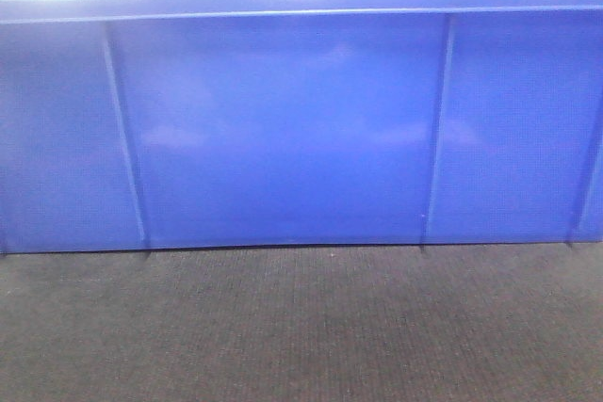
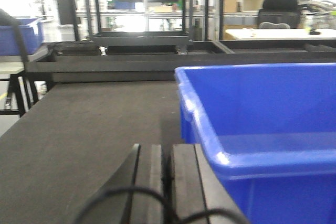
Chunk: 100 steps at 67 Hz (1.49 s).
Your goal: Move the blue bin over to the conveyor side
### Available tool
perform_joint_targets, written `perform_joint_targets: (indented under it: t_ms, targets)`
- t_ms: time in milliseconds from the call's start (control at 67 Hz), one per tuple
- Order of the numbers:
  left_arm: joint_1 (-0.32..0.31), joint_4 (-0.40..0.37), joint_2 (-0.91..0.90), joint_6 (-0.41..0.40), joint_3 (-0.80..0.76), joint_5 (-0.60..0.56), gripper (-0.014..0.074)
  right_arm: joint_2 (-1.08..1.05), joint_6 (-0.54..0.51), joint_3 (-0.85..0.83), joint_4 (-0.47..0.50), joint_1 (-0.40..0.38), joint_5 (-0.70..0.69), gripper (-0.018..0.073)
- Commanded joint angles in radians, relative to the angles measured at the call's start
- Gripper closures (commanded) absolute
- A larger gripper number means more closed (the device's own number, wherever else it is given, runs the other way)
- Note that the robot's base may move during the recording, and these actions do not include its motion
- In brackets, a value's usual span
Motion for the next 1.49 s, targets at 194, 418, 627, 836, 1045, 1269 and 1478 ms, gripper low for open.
perform_joint_targets:
  t_ms: [194,418,627,836,1045,1269,1478]
  targets:
    - [0.011,-0.017,-0.04,0.012,0.267,-0.235,0.062,-0.005,-0.008,0.001,-0.008,-0.001,-0.028,0.0625]
    - [0.011,-0.023,-0.04,0.012,0.333,-0.331,0.062,-0.005,-0.008,0.001,-0.008,-0.001,-0.032,0.0625]
    - [0.011,-0.023,-0.04,0.012,0.333,-0.333,0.062,-0.005,-0.008,0.001,-0.008,-0.001,-0.036,0.0625]
    - [0.011,-0.023,-0.04,0.012,0.333,-0.333,0.062,-0.005,-0.008,0.001,-0.008,-0.001,-0.04,0.0625]
    - [0.011,-0.023,-0.04,0.012,0.333,-0.333,0.062,-0.005,-0.008,0.001,-0.008,-0.001,-0.04,0.0625]
    - [0.011,-0.023,-0.04,0.012,0.333,-0.333,0.062,-0.005,-0.008,0.001,-0.008,-0.001,-0.047,0.0625]
    - [0.011,-0.023,-0.04,0.012,0.333,-0.333,0.062,-0.005,-0.025,0.062,-0.008,-0.113,-0.071,0.0625]
